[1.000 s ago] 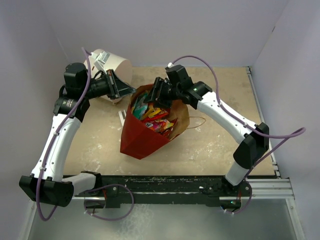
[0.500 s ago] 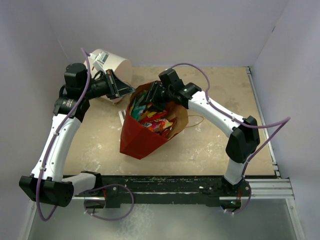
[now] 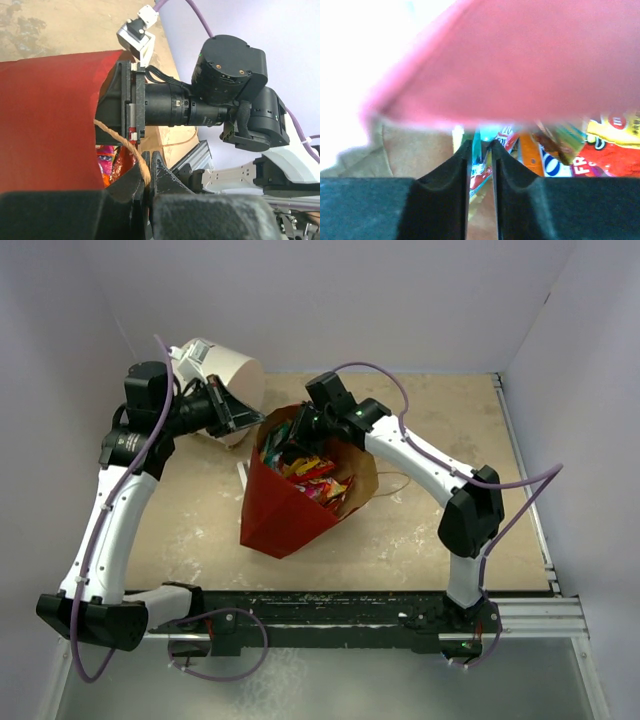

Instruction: Take the snacks out of the paper bag

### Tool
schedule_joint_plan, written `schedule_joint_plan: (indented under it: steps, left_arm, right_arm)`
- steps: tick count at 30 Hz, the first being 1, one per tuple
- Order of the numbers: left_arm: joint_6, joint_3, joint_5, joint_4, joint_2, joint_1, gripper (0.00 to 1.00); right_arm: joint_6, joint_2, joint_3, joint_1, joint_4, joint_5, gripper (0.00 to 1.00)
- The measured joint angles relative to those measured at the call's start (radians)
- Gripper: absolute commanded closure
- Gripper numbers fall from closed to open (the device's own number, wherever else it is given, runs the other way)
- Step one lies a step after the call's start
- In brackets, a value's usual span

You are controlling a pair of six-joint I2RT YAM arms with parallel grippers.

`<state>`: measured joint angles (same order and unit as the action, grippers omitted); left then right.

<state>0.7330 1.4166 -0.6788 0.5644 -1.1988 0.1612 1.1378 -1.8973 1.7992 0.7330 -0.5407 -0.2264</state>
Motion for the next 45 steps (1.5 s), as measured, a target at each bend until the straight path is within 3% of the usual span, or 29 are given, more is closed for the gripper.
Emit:
schedule_joint_plan:
  steps: [3, 4, 11, 17, 26, 45]
  left_arm:
    - [0.024, 0.043, 0.029, 0.050, -0.014, 0.000, 1.00]
    - [0.035, 0.058, 0.037, 0.069, -0.021, 0.000, 1.00]
    - [0.126, 0.103, 0.095, 0.135, -0.037, 0.000, 1.00]
    - [0.222, 0.085, 0.094, 0.113, -0.027, 0.000, 1.00]
    - [0.313, 0.025, 0.066, 0.020, -0.014, 0.003, 1.00]
    - [0.078, 0.039, 0.055, 0.079, 0.032, 0.003, 1.00]
  right_arm:
    - [-0.009, 0.000, 0.014, 0.000, -0.012, 0.001, 0.99]
    - [-0.016, 0.000, 0.014, 0.000, -0.015, 0.001, 1.00]
    - [-0.104, 0.032, -0.033, 0.000, 0.012, -0.005, 1.00]
    - [-0.137, 0.165, -0.127, 0.000, 0.066, -0.023, 1.00]
    - [-0.204, 0.328, -0.065, 0.002, 0.073, 0.014, 1.00]
    - [-0.259, 0.435, -0.007, -0.041, -0.063, 0.185, 1.00]
